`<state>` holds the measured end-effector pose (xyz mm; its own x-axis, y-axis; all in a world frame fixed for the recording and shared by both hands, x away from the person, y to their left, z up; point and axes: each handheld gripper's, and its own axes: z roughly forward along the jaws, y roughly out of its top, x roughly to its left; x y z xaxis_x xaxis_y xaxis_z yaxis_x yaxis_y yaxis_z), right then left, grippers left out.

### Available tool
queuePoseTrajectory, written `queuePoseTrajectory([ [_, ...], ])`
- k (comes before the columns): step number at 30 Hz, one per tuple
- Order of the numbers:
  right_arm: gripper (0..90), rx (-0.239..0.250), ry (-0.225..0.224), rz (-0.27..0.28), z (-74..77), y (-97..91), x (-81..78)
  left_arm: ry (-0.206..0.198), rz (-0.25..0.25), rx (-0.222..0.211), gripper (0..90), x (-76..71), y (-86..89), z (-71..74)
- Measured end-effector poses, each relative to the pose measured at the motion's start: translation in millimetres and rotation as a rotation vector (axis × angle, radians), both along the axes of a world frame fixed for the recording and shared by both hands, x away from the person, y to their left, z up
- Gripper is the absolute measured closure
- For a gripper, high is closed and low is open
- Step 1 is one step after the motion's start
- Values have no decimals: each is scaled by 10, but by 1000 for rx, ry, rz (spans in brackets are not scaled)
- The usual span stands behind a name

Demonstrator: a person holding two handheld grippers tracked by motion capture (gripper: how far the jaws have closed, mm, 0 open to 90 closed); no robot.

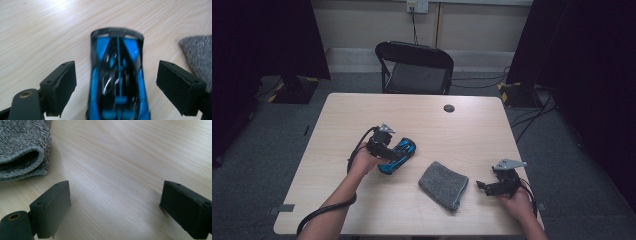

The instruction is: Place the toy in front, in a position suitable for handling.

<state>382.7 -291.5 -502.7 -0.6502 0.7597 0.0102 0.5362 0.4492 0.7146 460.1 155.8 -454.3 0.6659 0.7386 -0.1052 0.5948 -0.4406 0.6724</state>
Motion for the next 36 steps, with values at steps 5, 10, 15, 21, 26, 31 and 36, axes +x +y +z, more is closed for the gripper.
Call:
queuePoseTrajectory([
  [5, 88, 0, 0, 0, 0, 0, 0, -9, 20, -26, 155, -254, 208, -57],
  [10, 88, 0, 0, -1, 0, 1, -1, 5, 22, -24, 152, -339, 243, -158],
  [15, 88, 0, 0, -4, 0, 2, -3, 11, 28, -14, 155, -365, 242, -286],
  [21, 88, 0, 0, -6, 0, 3, -4, 5, 22, -10, 154, -370, 190, -406],
  [26, 88, 0, 0, -6, 0, 3, -5, -16, 13, -6, 154, -379, 190, -419],
  [31, 88, 0, 0, -8, 0, 3, -6, -104, -37, 22, 154, -448, 193, -485],
  [36, 88, 0, -1, -9, -1, 4, -7, -124, -35, 4, 226, -468, 209, -494],
])
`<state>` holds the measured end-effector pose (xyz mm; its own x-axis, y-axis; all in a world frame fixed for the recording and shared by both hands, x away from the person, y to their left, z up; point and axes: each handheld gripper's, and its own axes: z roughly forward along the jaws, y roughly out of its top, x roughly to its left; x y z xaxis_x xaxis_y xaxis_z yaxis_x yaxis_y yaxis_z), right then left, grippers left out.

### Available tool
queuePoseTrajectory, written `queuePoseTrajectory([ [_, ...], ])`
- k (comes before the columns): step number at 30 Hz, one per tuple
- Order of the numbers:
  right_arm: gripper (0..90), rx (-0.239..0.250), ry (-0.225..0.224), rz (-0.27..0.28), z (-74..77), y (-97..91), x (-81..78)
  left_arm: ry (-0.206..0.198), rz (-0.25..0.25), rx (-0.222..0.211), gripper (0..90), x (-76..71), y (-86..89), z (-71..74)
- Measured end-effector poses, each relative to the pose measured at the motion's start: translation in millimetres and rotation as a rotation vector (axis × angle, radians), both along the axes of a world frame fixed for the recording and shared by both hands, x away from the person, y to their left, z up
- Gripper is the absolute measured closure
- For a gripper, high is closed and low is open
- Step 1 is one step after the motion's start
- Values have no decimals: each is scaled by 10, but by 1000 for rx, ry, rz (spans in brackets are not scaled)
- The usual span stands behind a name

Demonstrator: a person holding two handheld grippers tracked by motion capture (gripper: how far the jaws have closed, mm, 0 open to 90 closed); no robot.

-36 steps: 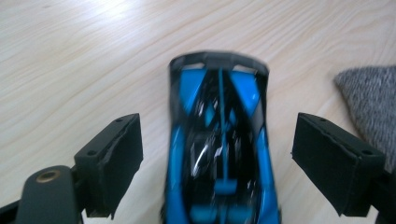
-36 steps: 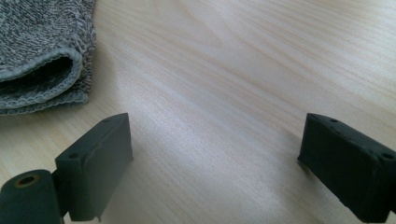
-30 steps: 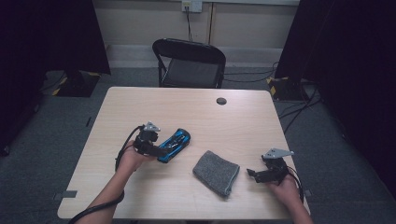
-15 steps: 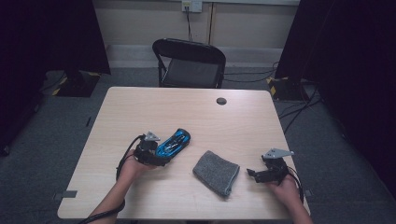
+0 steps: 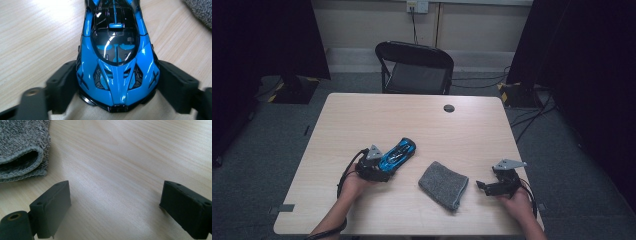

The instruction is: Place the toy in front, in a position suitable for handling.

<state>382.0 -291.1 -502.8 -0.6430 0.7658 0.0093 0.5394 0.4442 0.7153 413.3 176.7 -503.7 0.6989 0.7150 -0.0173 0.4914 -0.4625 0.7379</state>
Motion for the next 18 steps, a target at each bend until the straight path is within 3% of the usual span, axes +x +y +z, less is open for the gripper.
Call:
queuePoseTrajectory([
  [14, 92, 0, -1, -9, 1, 0, -1, -4, 3, -7, 247, 3, 4, -2],
  [18, 152, -20, 17, 5, 36, 16, -6, -4, 4, -6, 248, 2, 3, -2],
])
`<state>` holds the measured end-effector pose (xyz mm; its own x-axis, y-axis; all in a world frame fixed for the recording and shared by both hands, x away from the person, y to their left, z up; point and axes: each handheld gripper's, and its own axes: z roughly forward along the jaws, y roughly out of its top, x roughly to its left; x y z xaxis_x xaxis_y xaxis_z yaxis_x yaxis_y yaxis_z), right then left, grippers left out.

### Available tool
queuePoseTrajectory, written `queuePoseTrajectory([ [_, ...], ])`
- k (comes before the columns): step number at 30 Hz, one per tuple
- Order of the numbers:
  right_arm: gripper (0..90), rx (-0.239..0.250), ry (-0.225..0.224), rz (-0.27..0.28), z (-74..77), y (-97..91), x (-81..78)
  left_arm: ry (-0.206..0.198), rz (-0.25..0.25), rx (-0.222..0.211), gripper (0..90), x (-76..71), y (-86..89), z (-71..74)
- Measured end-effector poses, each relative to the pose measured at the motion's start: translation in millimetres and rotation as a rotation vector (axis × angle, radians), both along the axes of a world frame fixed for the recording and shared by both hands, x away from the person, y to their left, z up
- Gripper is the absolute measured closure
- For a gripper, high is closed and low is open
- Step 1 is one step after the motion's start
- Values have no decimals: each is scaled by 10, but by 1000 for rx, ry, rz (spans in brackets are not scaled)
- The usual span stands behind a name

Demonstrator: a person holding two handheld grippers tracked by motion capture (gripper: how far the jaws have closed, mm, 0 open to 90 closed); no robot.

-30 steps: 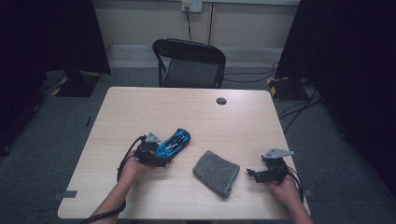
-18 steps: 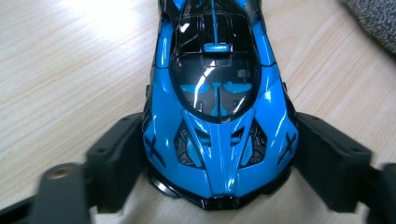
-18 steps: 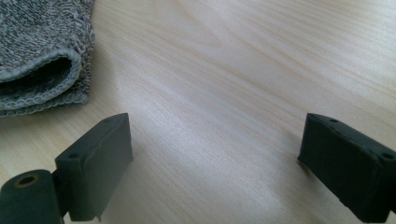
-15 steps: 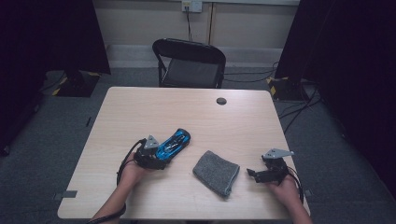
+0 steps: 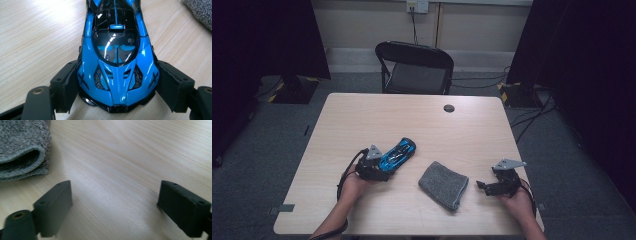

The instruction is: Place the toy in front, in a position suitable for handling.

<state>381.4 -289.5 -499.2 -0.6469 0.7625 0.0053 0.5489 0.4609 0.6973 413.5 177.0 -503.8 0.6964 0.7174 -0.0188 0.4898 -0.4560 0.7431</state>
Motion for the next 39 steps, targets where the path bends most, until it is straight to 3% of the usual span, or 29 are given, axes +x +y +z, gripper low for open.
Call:
queuePoseTrajectory([
  [1, 168, -34, 12, 8, 42, 37, -7, -1, 1, 1, 248, -1, -1, 0],
  [6, 230, -25, 7, 58, 171, 174, -68, -1, 1, 2, 247, -1, -1, 0],
  [7, 240, 37, 26, 74, 264, 241, -80, -2, 3, 4, 247, -2, -2, 1],
  [8, 240, 37, 26, 74, 264, 241, -80, -2, 3, 4, 247, -2, -2, 1],
  [9, 277, 108, 37, 82, 364, 313, -98, -2, 3, 4, 247, -3, -2, 1],
  [10, 277, 108, 37, 82, 364, 313, -98, -2, 3, 4, 246, -3, -2, 1],
  [11, 300, 161, 62, 111, 433, 413, -119, -3, 3, 5, 247, -3, -3, 1],
  [14, 300, 192, 98, 139, 445, 610, -162, -3, 4, 5, 247, -4, -3, 1],
  [18, 291, 169, 96, 182, 404, 824, -206, -3, 3, 6, 247, -3, -2, 1],
  [19, 291, 129, 95, 227, 372, 969, -223, -3, 3, 6, 247, -3, -2, 1],
  [21, 276, 90, 101, 254, 336, 1101, -230, -3, 3, 5, 247, -3, -3, 1],
  [27, 284, 34, 113, 294, 249, 1285, -231, -3, 3, 5, 247, -3, -3, 1],
  [33, 301, 16, 110, 281, 172, 1302, -234, -2, 3, 5, 246, -3, -3, 1],
  [39, 349, -39, 106, 256, 162, 1364, -270, -7, 2, 12, 246, -1, 1, 3],
])
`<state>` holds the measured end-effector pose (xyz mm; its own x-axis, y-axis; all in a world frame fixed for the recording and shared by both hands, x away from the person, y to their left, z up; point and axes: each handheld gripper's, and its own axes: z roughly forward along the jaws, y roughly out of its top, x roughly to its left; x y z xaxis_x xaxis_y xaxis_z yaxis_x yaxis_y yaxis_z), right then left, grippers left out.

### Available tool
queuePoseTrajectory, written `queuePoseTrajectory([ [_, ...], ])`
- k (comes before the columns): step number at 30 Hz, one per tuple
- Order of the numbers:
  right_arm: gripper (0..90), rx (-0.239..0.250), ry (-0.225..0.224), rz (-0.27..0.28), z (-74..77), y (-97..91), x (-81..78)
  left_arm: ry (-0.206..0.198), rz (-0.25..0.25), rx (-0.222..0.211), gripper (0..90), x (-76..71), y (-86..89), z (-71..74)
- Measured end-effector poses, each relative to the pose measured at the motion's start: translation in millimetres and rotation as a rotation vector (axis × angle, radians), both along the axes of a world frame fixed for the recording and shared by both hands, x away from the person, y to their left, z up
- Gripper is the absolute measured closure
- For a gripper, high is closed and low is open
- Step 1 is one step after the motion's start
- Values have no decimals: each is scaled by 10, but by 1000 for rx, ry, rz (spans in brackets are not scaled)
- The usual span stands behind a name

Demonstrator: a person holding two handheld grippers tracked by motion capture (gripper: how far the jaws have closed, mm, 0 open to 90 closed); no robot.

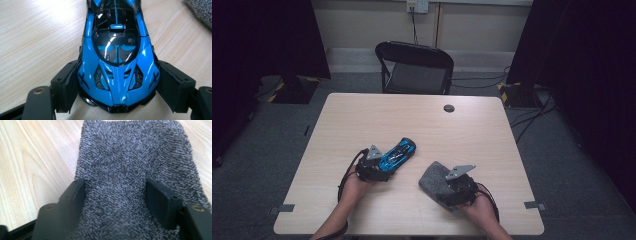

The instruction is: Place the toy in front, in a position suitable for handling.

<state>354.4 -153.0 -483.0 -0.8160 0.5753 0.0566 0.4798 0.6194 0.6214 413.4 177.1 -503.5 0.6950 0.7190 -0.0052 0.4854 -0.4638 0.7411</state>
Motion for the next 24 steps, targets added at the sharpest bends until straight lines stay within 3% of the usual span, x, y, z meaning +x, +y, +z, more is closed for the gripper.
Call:
queuePoseTrajectory([
  [9, 533, 8, 6, -17, 9, -11, -11, 2, 1, -3, 246, -1, -2, -1],
  [16, 713, 8, 53, -24, 37, 16, -6, -1, 0, 1, 246, 1, 1, 0],
  [24, 757, 75, 124, -51, 32, -47, 59, 1, -1, -3, 246, 2, 0, -1],
])
